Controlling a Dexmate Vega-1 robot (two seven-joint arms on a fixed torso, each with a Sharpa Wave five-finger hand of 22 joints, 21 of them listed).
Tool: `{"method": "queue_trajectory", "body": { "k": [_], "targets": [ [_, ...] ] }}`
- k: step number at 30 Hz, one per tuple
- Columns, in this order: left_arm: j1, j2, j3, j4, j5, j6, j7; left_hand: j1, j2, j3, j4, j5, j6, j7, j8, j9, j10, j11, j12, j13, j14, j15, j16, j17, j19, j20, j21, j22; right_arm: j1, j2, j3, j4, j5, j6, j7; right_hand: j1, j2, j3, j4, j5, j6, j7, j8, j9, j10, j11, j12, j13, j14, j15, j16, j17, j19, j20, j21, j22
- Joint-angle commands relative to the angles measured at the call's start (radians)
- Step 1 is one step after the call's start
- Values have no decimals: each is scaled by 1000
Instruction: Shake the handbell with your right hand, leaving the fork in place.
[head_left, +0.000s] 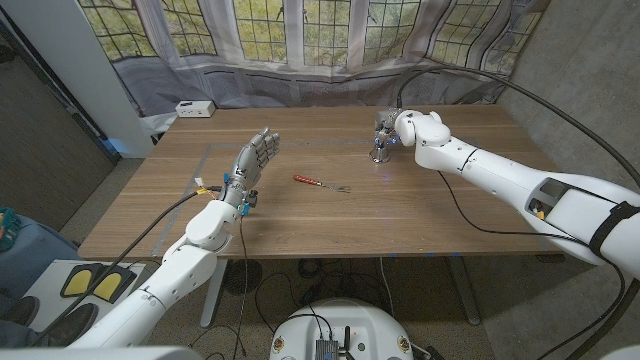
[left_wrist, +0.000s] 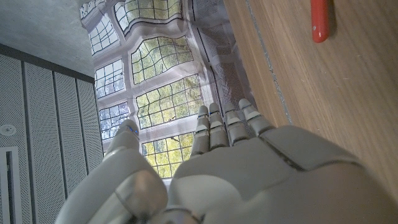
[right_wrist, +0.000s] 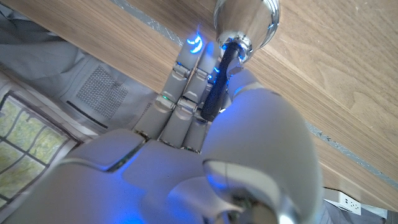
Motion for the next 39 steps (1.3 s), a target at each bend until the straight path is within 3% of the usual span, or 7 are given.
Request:
{"method": "queue_trajectory", "body": {
  "k": [1,11,14,20,29,32,39],
  "targets": [
    [0,-4,6,3,-2,-1,0,-1,0,6,2,-2,3,0,7,2,0,4,0,2,-1,2,0,2,-5,-1,-1,3,2,-1,-8,4,-4,1,-3,-24,-4,-6,3,2,-43,5,-18,0,-34,11,-16,-6,-70,-21,-13,1,-22,-16,-12,-1],
    [0,-6,8,5,-4,-3,-3,-1,1,6,2,-2,4,0,7,2,1,4,0,2,-2,1,1,2,-6,0,-1,3,8,-8,-17,-8,-17,4,20,-59,-43,-13,-3,7,-127,21,-48,-9,-129,30,-64,-25,-170,24,-69,-38,-71,2,-42,-4],
    [0,-6,8,5,-5,-2,-3,-1,1,6,2,-2,4,0,7,2,1,1,0,2,-2,2,1,2,-7,0,-1,3,8,-12,-16,-18,-19,3,29,-84,-64,-22,1,8,-147,25,-51,-12,-146,21,-74,-32,-201,37,-84,-56,-89,14,-55,-6],
    [0,-4,8,3,-4,1,-2,-1,1,6,2,-2,4,1,7,2,2,0,1,2,-2,2,1,2,-7,1,-1,3,-3,-26,1,-42,-6,18,27,-152,-96,-43,20,12,-192,41,-55,-18,-188,47,-96,-47,-290,82,-101,-95,-131,41,-94,-8],
    [-5,-1,10,4,-6,7,-8,-1,1,7,2,-2,5,-3,7,2,0,3,0,2,-3,2,1,2,-9,3,-1,3,-27,-51,27,-87,2,28,17,-309,-161,-90,53,34,-377,76,-59,-30,-387,71,-129,-85,-530,150,-103,-183,-276,86,-247,-10],
    [-6,0,11,4,-7,9,-11,-1,2,7,2,-2,4,-3,7,2,0,2,0,2,-3,1,1,2,-9,3,-1,3,-39,-60,30,-104,-8,25,8,-340,-163,-91,56,52,-446,74,-60,-33,-479,77,-135,-100,-646,167,-106,-211,-380,111,-331,-10],
    [-8,1,12,5,-7,10,-13,0,2,7,2,-2,5,-1,7,2,0,1,0,2,-3,1,1,2,-10,4,-1,3,-84,-78,85,-152,32,-1,-9,-381,-155,-92,64,66,-564,74,-64,-35,-574,89,-132,-115,-750,186,-101,-240,-446,138,-409,-10]
  ]
}}
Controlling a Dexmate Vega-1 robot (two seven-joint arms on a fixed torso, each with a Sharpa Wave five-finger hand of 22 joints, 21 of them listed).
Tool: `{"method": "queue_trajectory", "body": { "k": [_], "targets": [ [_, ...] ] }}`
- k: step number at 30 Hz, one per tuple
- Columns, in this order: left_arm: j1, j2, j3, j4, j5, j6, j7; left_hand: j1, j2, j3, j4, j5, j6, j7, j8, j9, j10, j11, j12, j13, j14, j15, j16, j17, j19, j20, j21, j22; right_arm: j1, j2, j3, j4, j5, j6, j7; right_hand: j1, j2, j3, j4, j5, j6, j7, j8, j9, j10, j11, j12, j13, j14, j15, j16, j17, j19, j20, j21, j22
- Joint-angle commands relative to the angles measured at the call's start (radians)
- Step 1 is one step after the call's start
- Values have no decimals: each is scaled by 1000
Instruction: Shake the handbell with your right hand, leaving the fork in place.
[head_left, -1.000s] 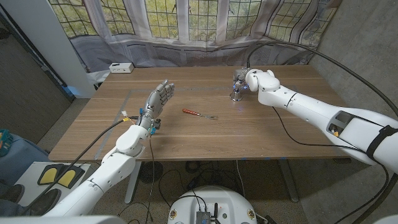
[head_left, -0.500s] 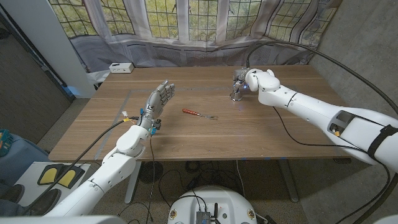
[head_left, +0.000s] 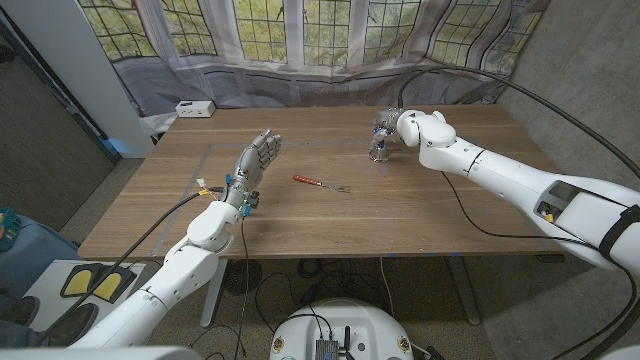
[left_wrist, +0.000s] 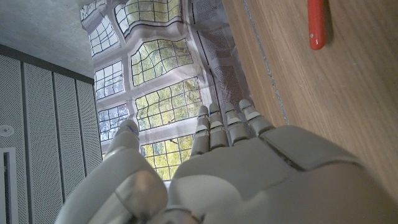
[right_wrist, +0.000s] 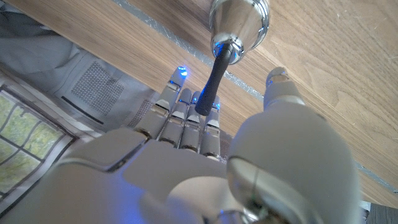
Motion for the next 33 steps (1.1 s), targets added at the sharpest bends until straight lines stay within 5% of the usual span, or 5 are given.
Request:
{"method": "queue_trajectory", "body": {
  "k": [1,5,8,12,33],
  "targets": [
    [-4,2,2,1,-2,6,-4,0,2,7,2,-2,5,-1,7,2,0,4,0,2,-2,2,1,2,-5,-1,-1,3,-64,-32,77,-75,58,-22,-28,-34,11,-3,14,8,-55,9,3,2,-57,9,-1,-7,-70,13,-2,-12,-40,17,-45,2],
    [-8,2,4,4,-7,9,-10,0,3,8,2,-2,3,3,6,2,-4,4,-1,2,-10,4,-1,2,-8,-6,-2,3,-102,-47,126,-111,118,-21,-61,-72,19,-1,13,16,-149,29,4,-2,-182,31,-2,-26,-216,30,-4,-45,-186,8,-165,3],
    [-14,1,8,7,-6,11,-13,0,4,8,1,-2,-2,4,4,2,-7,12,-2,2,-14,5,-2,2,-10,-9,-2,3,-126,-62,146,-139,136,-18,-95,-112,24,-8,24,15,-216,31,2,-4,-254,32,-3,-36,-295,36,-2,-59,-248,-6,-222,5],
    [-20,2,11,6,0,16,-13,1,4,8,1,-2,-3,5,4,2,-10,10,-3,2,-17,6,-3,2,-12,-9,-3,3,-177,-81,198,-176,186,3,-170,-166,31,-18,40,10,-239,27,12,-6,-287,27,5,-47,-333,31,5,-75,-358,-20,-292,7],
    [-17,7,6,-10,27,30,27,6,6,11,-1,-2,-78,-2,-12,1,-77,0,-19,2,-75,3,-10,2,-52,-20,-9,3,-374,-188,386,-371,377,64,-371,-207,61,-11,44,2,-373,19,-1,-8,-379,24,1,-57,-388,26,12,-102,-269,-23,-289,7]
  ]
}}
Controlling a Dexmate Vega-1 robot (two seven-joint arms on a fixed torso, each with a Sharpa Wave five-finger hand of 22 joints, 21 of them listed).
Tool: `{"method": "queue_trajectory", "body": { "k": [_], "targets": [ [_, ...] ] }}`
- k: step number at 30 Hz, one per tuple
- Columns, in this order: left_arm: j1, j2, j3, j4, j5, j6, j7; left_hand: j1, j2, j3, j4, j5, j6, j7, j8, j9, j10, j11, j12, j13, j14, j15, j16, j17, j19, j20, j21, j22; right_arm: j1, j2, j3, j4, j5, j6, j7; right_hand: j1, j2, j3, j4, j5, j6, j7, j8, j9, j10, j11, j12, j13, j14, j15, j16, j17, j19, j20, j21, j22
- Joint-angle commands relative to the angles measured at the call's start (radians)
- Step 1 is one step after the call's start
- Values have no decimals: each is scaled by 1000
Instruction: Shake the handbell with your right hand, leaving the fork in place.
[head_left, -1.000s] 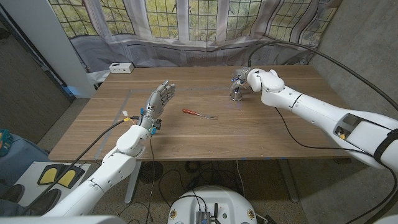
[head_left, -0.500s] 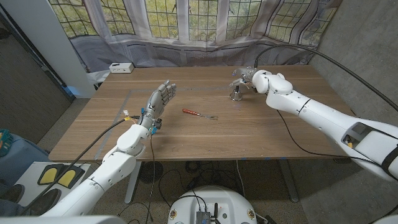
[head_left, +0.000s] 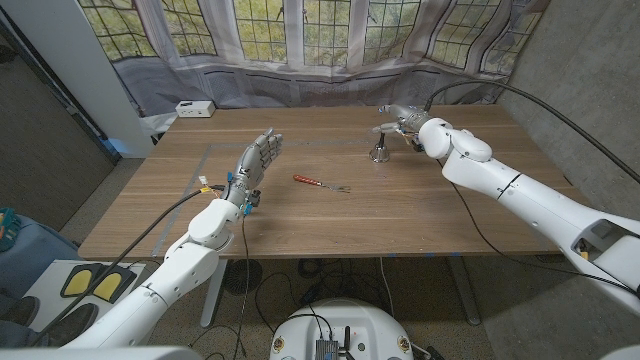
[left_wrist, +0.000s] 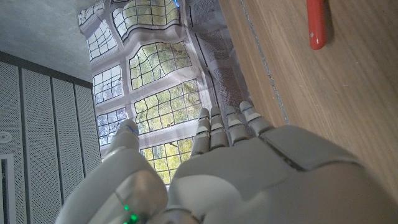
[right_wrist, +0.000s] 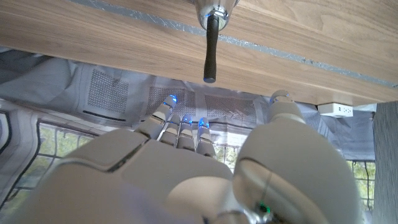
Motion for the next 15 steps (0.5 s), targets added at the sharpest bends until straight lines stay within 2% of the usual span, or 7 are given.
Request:
{"method": "queue_trajectory", "body": {
  "k": [1,8,10,15],
  "targets": [
    [-2,2,-2,-9,13,12,21,7,6,7,2,-2,-25,3,-4,1,-18,-6,-4,2,-15,1,-6,2,-8,1,-2,3,-121,-63,117,-120,115,47,-123,-12,2,5,5,-1,-18,3,-1,1,-16,-1,1,2,-7,1,8,-1,10,-3,0,3],
    [-3,-9,-4,-5,16,2,33,8,5,8,2,-2,-32,7,-2,1,-28,-2,-5,2,-22,1,-6,2,-12,-1,-2,2,-195,-86,196,-170,198,97,-193,-15,7,7,4,-3,-14,12,7,1,-13,-5,6,1,2,-1,13,-5,19,-5,-1,3],
    [-4,-17,-4,1,17,-7,36,8,5,8,2,-2,-33,8,-1,1,-27,-1,-4,3,-22,1,-5,2,-12,-1,-1,2,-207,-94,208,-186,215,90,-194,-18,10,8,4,-5,5,4,17,1,-14,-3,8,0,0,1,13,-7,18,-5,-5,3],
    [-12,-31,-2,19,22,-26,37,9,5,8,1,-2,-38,11,-1,1,-27,1,-2,3,-24,1,-4,2,-13,-2,-1,2,-254,-108,256,-208,274,110,-224,-22,14,10,2,-8,-13,-4,11,0,-28,-3,6,-1,-11,5,10,-10,8,-1,-13,3]
  ]
}}
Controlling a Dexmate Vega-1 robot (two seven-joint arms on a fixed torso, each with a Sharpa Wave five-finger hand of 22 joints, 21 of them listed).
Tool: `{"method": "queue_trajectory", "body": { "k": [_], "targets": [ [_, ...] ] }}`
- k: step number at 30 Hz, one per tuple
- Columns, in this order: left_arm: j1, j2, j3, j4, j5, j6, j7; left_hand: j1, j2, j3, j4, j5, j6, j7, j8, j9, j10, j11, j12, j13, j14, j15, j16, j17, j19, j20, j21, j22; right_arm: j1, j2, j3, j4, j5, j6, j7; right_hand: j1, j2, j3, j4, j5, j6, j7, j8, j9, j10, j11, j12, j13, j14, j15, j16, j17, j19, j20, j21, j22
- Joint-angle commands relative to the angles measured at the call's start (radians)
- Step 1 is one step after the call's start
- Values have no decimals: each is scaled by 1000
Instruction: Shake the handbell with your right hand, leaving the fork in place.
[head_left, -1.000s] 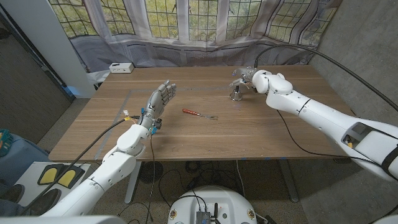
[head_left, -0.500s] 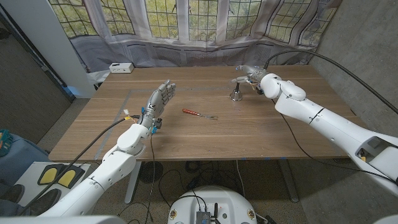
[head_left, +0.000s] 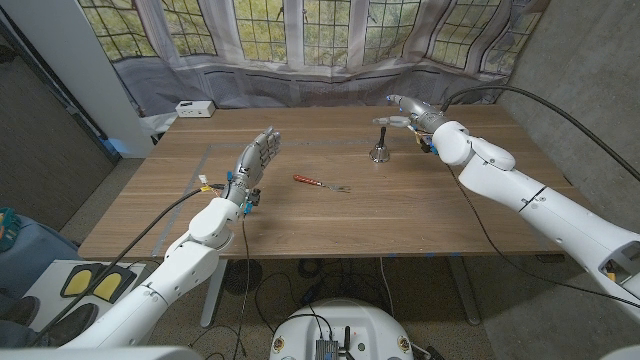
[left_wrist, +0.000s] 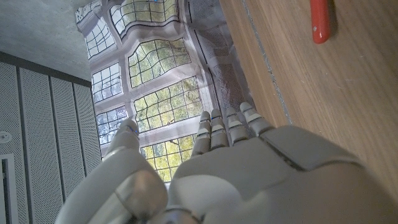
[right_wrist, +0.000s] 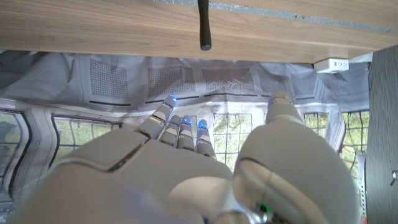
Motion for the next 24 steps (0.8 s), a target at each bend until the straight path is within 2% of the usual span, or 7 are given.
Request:
{"method": "queue_trajectory", "body": {
  "k": [1,5,8,12,16,19,24],
  "targets": [
    [-12,-28,0,26,11,-33,12,9,5,8,1,-2,-10,7,-1,3,2,4,-2,2,-11,0,-4,2,-3,-3,-1,2,-114,-40,116,-78,142,47,-97,-9,1,8,0,-8,-14,-8,-1,-1,-17,-2,6,0,-13,5,2,-3,-2,8,-5,3],
    [-19,-34,0,35,20,-43,16,10,4,8,1,-2,-11,16,2,3,-4,14,-2,2,-12,2,-2,2,-6,-3,-1,2,-163,-43,161,-90,191,72,-142,-12,2,9,0,-10,-14,-6,0,-1,-28,-5,3,-1,-15,5,3,-4,-5,10,-8,3],
    [-27,-41,0,45,23,-48,19,10,3,8,0,-2,-11,23,3,3,-5,19,-1,2,-13,7,-2,2,-7,-3,0,2,-203,-38,199,-87,236,115,-183,-16,5,10,-2,-13,29,-13,18,-1,-34,-3,4,-2,-18,9,4,-8,-9,11,-12,3],
    [-41,-41,2,53,31,-48,18,10,2,7,0,-3,-11,27,4,2,-9,22,-2,2,-15,9,-2,2,-10,-4,-1,2,-246,-36,241,-80,296,167,-210,-17,6,11,-3,-14,38,-12,21,-1,-35,-1,5,-3,-19,10,4,-9,-12,16,-14,3],
    [-57,-43,4,67,38,-53,12,10,0,6,0,-3,-35,23,0,2,-36,24,-6,2,-40,12,-6,2,-30,-3,-5,2,-274,-29,267,-59,347,227,-224,-17,6,11,-4,-15,33,-12,18,-1,-34,-1,6,-3,-19,10,4,-10,-13,17,-14,3],
    [-63,-42,2,71,41,-49,15,9,-1,5,0,-3,-53,14,-3,1,-47,12,-6,2,-48,12,-6,2,-38,-4,-5,2,-286,-20,279,-33,387,273,-224,-20,6,11,-5,-16,30,-12,16,-2,-45,-3,3,-3,-27,11,2,-11,-21,17,-18,3],
    [-80,-40,1,89,40,-44,8,7,-4,3,1,-3,-69,6,-2,1,-68,14,-8,1,-75,9,-10,2,-56,-10,-7,2,-302,-3,293,12,435,355,-229,-28,5,9,-4,-18,31,-16,15,-3,-58,4,1,-4,-41,16,-1,-13,-34,19,-22,4]
  ]
}}
